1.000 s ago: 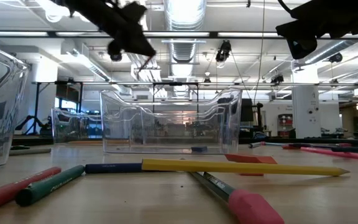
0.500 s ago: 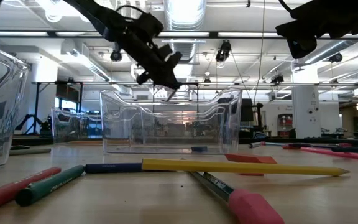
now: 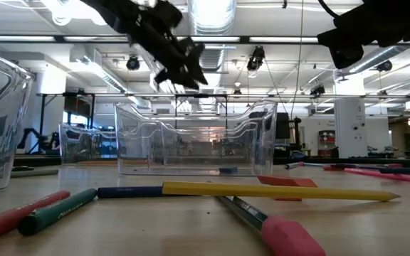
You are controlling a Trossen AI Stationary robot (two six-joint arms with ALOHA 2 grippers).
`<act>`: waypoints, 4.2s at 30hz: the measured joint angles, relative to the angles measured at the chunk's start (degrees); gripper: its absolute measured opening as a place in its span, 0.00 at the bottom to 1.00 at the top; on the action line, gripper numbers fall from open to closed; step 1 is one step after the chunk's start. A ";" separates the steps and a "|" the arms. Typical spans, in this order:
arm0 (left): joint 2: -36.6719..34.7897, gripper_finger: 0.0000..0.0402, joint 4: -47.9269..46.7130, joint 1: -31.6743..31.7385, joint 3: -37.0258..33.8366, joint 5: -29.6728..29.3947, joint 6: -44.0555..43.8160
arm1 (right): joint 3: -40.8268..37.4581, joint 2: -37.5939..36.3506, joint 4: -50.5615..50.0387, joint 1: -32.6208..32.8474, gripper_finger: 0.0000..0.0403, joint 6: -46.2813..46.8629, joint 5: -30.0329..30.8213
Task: Sort crayons/erasers/pens/pencils in bins
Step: Put the bottom gray crayon into the top right transparent bin
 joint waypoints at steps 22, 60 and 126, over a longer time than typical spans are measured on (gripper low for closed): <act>-30.14 0.45 -55.75 -26.08 -7.88 -6.28 -23.48 | 0.00 0.00 0.20 0.02 0.43 3.06 0.00; -19.37 0.45 -35.77 -36.45 -40.78 3.40 -40.70 | 0.00 0.00 -0.31 0.02 0.43 3.04 0.00; -10.81 0.00 -17.41 -11.83 -9.80 -8.36 -2.53 | 0.00 0.00 1.09 0.00 0.43 1.84 2.10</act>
